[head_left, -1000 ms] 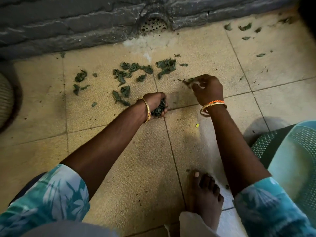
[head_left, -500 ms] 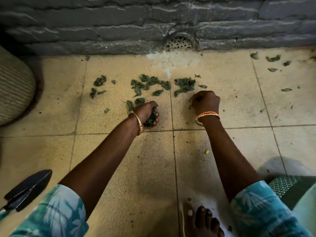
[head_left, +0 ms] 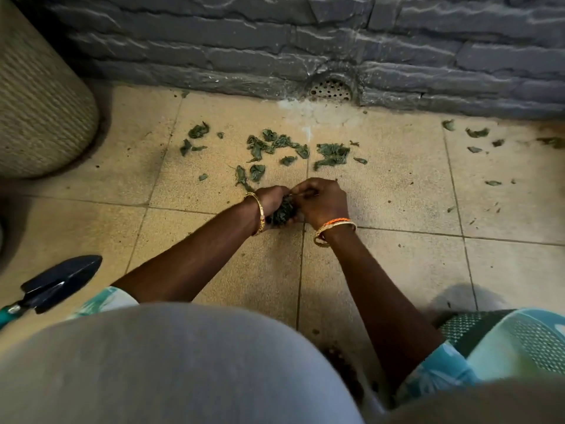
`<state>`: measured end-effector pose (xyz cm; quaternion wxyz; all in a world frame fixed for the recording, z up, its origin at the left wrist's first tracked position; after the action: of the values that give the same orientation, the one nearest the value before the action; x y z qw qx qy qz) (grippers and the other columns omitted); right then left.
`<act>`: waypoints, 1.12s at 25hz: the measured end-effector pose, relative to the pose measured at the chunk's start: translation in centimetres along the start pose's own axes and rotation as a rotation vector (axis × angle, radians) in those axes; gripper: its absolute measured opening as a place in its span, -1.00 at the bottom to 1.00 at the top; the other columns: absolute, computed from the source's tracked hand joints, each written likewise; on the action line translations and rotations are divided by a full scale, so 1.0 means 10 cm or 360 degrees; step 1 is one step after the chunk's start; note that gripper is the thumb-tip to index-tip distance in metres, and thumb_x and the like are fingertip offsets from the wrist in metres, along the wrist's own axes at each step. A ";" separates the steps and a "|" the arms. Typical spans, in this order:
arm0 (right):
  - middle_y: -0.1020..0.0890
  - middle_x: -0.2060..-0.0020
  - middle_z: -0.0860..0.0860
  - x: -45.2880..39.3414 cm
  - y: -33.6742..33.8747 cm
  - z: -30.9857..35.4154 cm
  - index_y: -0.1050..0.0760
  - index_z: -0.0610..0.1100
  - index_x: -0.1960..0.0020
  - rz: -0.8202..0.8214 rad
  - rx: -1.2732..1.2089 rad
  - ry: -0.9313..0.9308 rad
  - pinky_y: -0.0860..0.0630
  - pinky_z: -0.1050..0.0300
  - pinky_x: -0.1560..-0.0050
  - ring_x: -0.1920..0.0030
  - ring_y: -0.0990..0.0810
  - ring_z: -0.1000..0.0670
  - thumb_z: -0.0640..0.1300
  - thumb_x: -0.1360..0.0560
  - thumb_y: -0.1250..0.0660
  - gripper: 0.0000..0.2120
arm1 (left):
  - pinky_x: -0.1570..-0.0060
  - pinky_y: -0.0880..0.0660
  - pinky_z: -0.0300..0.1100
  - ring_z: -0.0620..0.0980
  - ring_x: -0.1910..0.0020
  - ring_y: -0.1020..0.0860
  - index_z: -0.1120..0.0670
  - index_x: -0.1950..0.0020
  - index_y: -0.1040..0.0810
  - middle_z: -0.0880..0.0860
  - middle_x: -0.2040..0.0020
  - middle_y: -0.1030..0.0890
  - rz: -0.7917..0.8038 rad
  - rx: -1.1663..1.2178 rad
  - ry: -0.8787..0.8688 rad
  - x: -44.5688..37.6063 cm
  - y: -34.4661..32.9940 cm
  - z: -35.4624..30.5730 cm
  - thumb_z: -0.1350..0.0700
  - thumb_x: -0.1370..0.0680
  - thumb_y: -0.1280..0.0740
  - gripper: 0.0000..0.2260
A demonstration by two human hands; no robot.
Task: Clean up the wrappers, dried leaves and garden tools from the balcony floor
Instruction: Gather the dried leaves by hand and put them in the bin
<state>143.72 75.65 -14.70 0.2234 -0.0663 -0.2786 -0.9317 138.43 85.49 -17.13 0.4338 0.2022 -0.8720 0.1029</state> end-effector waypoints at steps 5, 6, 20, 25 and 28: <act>-0.63 0.19 -0.15 0.03 0.04 0.22 -0.53 -0.15 -0.18 0.0259 0.0200 0.0288 -0.47 0.23 0.12 0.15 -0.60 -0.07 -0.32 -0.49 -0.25 -0.71 | 0.50 -0.46 -0.29 -0.02 0.48 -0.51 0.15 0.28 -0.49 0.03 0.54 -0.54 -0.0170 -0.0031 -0.0138 0.17 0.02 -0.11 0.15 -0.61 -0.21 -0.73; -0.65 0.13 -0.12 -0.03 0.11 0.19 -0.58 -0.15 -0.11 0.0267 0.0108 0.0224 -0.47 0.24 0.09 0.10 -0.61 -0.06 -0.30 -0.49 -0.26 -0.76 | 0.53 -0.44 -0.32 -0.04 0.51 -0.49 0.15 0.28 -0.48 0.02 0.55 -0.53 -0.0149 -0.0018 -0.0168 0.19 0.02 -0.13 0.13 -0.62 -0.20 -0.71; -0.29 -0.41 -0.25 -1.40 0.66 -0.51 -0.33 -0.27 -0.39 0.0303 0.1197 0.0394 -0.20 0.04 -0.41 -0.40 -0.26 -0.23 -0.33 -0.46 -0.28 -0.50 | 0.61 -0.37 -0.36 -0.08 0.63 -0.45 0.13 0.32 -0.41 0.02 0.56 -0.49 -0.0179 0.0231 -0.0187 0.10 0.37 -0.11 0.10 -0.64 -0.17 -0.67; -0.58 -0.09 -0.33 -1.04 0.67 -0.65 -0.55 -0.37 -0.13 -0.0245 0.1141 0.0635 -0.47 -0.03 -0.16 -0.11 -0.54 -0.27 -0.49 -0.44 -0.19 -0.69 | 0.61 -0.36 -0.37 -0.09 0.63 -0.45 0.11 0.30 -0.39 0.00 0.57 -0.48 -0.0076 0.0256 -0.0205 -0.06 0.32 -0.22 0.11 -0.64 -0.16 -0.69; -0.62 0.02 -0.30 -1.01 0.72 -0.61 -0.60 -0.33 -0.06 -0.0406 0.1098 0.0558 -0.50 0.00 -0.01 0.00 -0.58 -0.26 -0.47 -0.45 -0.22 -0.73 | 0.63 -0.34 -0.39 -0.09 0.65 -0.42 0.11 0.33 -0.36 -0.01 0.58 -0.46 -0.0002 0.0238 -0.0194 -0.18 0.31 -0.29 0.10 -0.63 -0.15 -0.67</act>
<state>155.97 70.80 -18.78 0.1592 0.2076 -0.5386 -0.8009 140.07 89.72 -16.82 0.3637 0.2405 -0.8865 0.1549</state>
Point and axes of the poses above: each hand's wrist, its own x-axis away from the middle knuckle, its own y-axis out of the back of the hand, z = x × y, the point moved 4 cm from there along -x, towards the middle knuckle
